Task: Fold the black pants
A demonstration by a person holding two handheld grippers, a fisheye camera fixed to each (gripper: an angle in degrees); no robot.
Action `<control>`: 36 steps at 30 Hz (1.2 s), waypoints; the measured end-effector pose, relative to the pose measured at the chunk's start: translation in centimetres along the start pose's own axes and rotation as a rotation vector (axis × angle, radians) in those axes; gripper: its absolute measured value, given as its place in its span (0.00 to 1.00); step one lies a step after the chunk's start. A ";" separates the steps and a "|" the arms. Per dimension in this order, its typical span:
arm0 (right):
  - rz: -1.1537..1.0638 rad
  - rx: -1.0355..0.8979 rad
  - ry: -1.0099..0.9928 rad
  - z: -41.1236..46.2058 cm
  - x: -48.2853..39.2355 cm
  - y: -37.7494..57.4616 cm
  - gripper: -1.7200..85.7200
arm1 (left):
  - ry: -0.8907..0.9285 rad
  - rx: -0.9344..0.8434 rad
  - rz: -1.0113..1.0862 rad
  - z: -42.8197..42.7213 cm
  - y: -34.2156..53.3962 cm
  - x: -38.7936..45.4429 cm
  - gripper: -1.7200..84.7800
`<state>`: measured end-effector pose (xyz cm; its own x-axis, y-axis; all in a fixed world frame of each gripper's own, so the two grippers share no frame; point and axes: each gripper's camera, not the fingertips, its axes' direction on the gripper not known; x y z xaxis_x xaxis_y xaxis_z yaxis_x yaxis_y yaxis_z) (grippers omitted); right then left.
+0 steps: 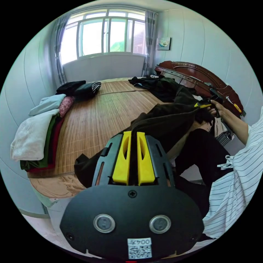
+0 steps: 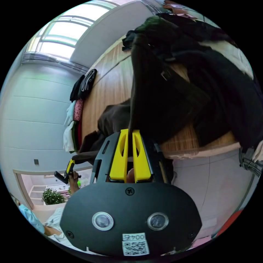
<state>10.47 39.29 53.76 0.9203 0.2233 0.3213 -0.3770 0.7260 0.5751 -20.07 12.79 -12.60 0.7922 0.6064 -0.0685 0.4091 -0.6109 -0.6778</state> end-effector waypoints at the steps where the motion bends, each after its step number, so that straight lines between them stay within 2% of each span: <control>1: 0.012 -0.006 -0.003 1.0 1.1 0.8 0.05 | -0.005 -0.025 -0.006 0.8 0.2 0.0 0.05; 4: 0.050 -0.017 -0.005 5.3 4.9 3.2 0.06 | -0.005 -0.154 -0.023 4.8 0.9 0.0 0.06; 6: 0.046 0.018 0.016 6.4 5.8 4.7 0.07 | 0.045 -0.193 -0.113 6.6 1.3 -1.5 0.08; 9: -0.002 0.113 0.057 5.5 5.6 6.9 0.08 | 0.141 -0.096 -0.280 5.6 1.7 -4.6 0.10; 12: -0.098 0.258 0.194 3.3 4.9 9.8 0.09 | 0.036 -0.004 -0.353 3.0 1.3 -6.5 0.11; 15: -0.268 0.441 0.345 1.7 3.2 12.7 0.10 | -0.110 0.027 -0.269 2.0 -1.2 -4.8 0.12; 17: -0.359 0.470 0.371 2.0 2.2 13.1 0.10 | -0.073 0.038 -0.173 3.9 -3.9 -2.2 0.12; 22: -0.467 0.365 0.432 6.6 1.1 10.2 0.09 | 0.158 -0.085 0.007 16.6 -10.2 7.0 0.11; 25: -0.512 0.269 0.575 10.1 1.4 8.2 0.11 | 0.112 -0.193 0.031 25.6 -11.1 10.6 0.08; 27: -0.526 0.125 0.642 13.3 2.9 6.9 0.11 | -0.005 -0.348 0.040 32.4 -10.5 11.0 0.06; 28: -0.520 0.112 0.645 13.6 3.3 6.8 0.11 | -0.027 -0.372 0.057 33.5 -10.2 10.9 0.06; 29: -0.502 0.131 0.615 13.3 3.6 6.6 0.11 | -0.022 -0.299 0.066 33.7 -9.9 10.3 0.05; 33: -0.354 0.011 0.433 11.9 4.5 3.6 0.10 | -0.053 -0.291 0.098 35.2 -10.3 7.9 0.04; 36: -0.386 -0.072 0.445 13.0 2.3 3.2 0.09 | -0.091 -0.294 0.094 36.5 -11.4 4.9 0.03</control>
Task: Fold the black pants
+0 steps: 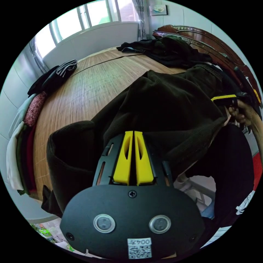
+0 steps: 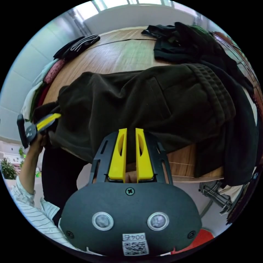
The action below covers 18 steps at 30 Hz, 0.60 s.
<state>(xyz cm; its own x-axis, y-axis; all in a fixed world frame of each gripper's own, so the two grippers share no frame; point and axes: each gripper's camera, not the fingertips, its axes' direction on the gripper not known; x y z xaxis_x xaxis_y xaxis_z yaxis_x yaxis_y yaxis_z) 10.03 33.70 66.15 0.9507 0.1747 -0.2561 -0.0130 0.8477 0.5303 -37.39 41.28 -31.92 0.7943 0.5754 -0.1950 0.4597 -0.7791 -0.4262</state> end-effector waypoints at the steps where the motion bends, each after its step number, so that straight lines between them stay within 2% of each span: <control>1: -0.024 -0.016 0.015 0.1 -0.8 -0.2 0.09 | -0.006 -0.003 -0.008 0.2 -0.4 -0.8 0.03; 3: -0.120 -0.068 0.031 0.3 -4.0 -1.2 0.09 | -0.043 -0.044 -0.057 1.5 -2.3 -4.3 0.03; 5: -0.131 -0.069 -0.047 0.4 -5.5 -1.8 0.08 | -0.084 -0.075 -0.087 2.6 -4.1 -7.1 0.03; 7: -0.132 -0.001 -0.108 -0.4 -6.0 -1.7 0.05 | -0.128 -0.117 -0.098 3.9 -5.9 -9.4 0.03; 10: -0.093 0.231 -0.146 -5.0 -3.4 0.1 0.02 | -0.121 -0.158 -0.120 5.5 -7.6 -11.9 0.03; 12: 0.051 0.440 -0.021 -9.1 3.0 2.3 0.02 | -0.148 -0.114 -0.114 6.1 -7.2 -11.6 0.03; 13: 0.101 0.462 0.009 -9.6 5.1 2.7 0.01 | -0.175 -0.096 -0.107 6.2 -6.9 -11.1 0.03; 15: 0.316 0.420 0.037 -9.6 14.9 3.6 0.02 | -0.341 -0.046 -0.058 6.9 -6.3 -8.5 0.03; 18: 0.441 0.341 0.016 -8.2 23.5 5.3 0.02 | -0.474 -0.056 -0.007 8.0 -6.6 -6.7 0.03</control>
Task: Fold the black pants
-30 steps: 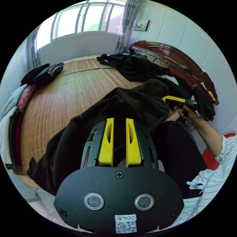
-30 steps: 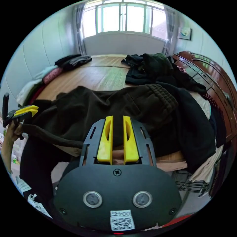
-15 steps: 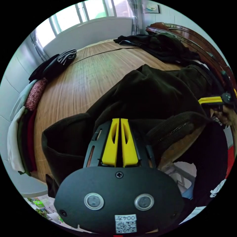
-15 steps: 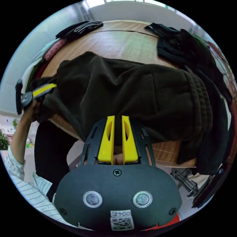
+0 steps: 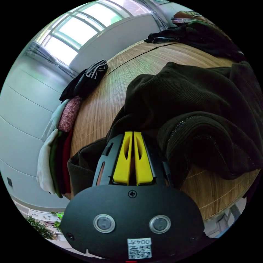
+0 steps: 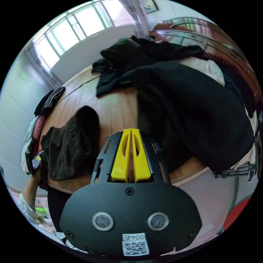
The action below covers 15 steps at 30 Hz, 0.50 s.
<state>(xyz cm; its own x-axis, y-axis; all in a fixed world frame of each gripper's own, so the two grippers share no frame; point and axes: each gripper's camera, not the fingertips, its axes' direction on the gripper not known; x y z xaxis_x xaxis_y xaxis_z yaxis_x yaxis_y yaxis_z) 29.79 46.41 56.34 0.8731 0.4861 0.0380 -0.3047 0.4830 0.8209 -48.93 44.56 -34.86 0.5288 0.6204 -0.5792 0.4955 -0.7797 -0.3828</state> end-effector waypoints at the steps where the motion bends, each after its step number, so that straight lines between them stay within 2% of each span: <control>1: 0.003 0.007 -0.040 -0.3 1.0 0.0 0.03 | 0.007 0.000 -0.006 0.1 0.0 -0.1 0.03; 2: -0.006 0.045 -0.175 -1.4 2.2 0.1 0.04 | 0.037 0.000 -0.023 0.3 -0.1 -0.7 0.03; 3: -0.035 0.086 -0.319 -2.3 2.6 0.2 0.09 | 0.076 -0.001 -0.040 0.5 -0.1 -1.5 0.03; 4: -0.053 0.094 -0.385 -2.5 2.6 0.2 0.12 | 0.095 -0.002 -0.048 0.6 -0.1 -1.8 0.03; 6: -0.124 0.003 -0.591 -1.4 2.1 -0.8 0.22 | 0.144 -0.005 -0.070 1.0 -0.2 -2.9 0.03; 8: -0.141 -0.077 -0.653 0.1 1.9 -1.4 0.24 | 0.148 -0.007 -0.070 1.1 -0.3 -3.1 0.03; 11: -0.180 -0.177 -0.595 1.6 0.7 -1.2 0.25 | 0.157 -0.006 -0.074 1.3 -0.4 -3.7 0.03; 15: -0.153 -0.252 -0.601 2.5 -0.1 0.2 0.22 | 0.234 -0.008 -0.112 1.6 -0.4 -5.5 0.03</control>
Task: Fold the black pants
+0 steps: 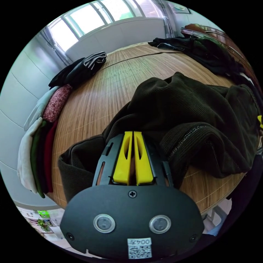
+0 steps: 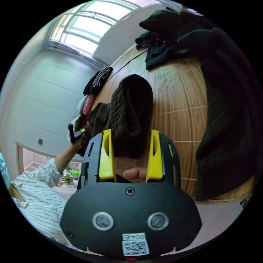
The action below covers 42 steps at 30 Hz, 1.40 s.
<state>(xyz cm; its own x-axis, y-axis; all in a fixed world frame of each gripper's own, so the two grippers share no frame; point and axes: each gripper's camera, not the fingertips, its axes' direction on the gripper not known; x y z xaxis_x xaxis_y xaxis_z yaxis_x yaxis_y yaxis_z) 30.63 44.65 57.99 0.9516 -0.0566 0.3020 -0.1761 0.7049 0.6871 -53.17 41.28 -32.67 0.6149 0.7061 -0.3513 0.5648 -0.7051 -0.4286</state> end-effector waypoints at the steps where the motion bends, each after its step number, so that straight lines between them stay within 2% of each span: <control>1: 0.017 -0.002 -0.024 0.2 0.2 0.2 0.22 | 0.010 0.000 -0.005 0.0 0.0 -0.3 0.03; 3: 0.082 0.009 -0.102 1.0 1.0 0.8 0.17 | 0.029 0.000 -0.014 -0.2 -0.1 -0.9 0.03; 6: 0.146 0.057 -0.091 1.3 1.5 0.8 0.12 | 0.021 0.000 -0.011 -0.6 -0.2 -1.2 0.03; 10: 0.031 0.132 0.048 -0.7 -2.0 -0.1 0.11 | 0.019 0.000 -0.010 -1.5 -0.3 -1.6 0.03; 12: -0.014 0.160 0.083 -2.9 -2.8 0.4 0.11 | 0.116 0.003 -0.004 -2.4 -0.7 -1.8 0.03; 15: 0.045 0.159 0.107 -4.2 0.8 2.7 0.12 | 0.179 0.050 0.091 -3.7 -1.0 0.7 0.03; 17: 0.138 0.101 0.077 -3.5 4.3 4.5 0.12 | 0.112 0.068 0.164 -4.4 -1.3 2.9 0.03; 20: 0.129 0.225 0.070 -4.8 3.7 8.1 0.11 | 0.035 0.059 0.197 -5.1 -1.9 4.3 0.03; 23: -0.005 0.359 0.195 -5.3 -1.9 9.9 0.09 | 0.100 0.017 0.161 -6.8 -2.4 2.8 0.03; 26: -0.235 0.281 0.332 -1.0 -8.6 8.4 0.04 | 0.185 0.119 0.067 -12.1 -1.7 0.2 0.02; 29: -0.409 0.189 0.592 6.9 -13.6 6.2 0.02 | 0.204 0.243 -0.042 -18.0 2.0 -2.9 0.02; 31: -0.470 0.197 0.718 11.5 -14.8 5.0 0.01 | 0.121 0.275 -0.133 -20.4 5.7 -4.8 0.02; 33: -0.479 0.166 0.759 16.6 -14.8 2.9 0.01 | -0.077 0.297 -0.310 -22.6 12.1 -7.5 0.03; 36: -0.434 0.082 0.812 22.1 -13.2 0.5 0.01 | -0.270 0.198 -0.529 -22.4 19.5 -10.5 0.03; 38: -0.418 -0.025 0.862 25.9 -11.6 -0.3 0.01 | -0.238 0.131 -0.590 -21.4 22.1 -11.5 0.03; 42: -0.412 -0.013 0.908 29.3 -10.6 -0.2 0.01 | -0.277 0.045 -0.517 -18.8 21.6 -11.0 0.02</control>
<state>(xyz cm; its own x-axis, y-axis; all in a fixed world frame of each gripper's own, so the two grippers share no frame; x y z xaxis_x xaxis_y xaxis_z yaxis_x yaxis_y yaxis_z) 13.21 24.44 74.03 0.7706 0.2594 -0.5821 0.2092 0.7598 0.6156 -37.36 17.06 -22.41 0.0954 0.9524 -0.2894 0.7256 -0.2656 -0.6348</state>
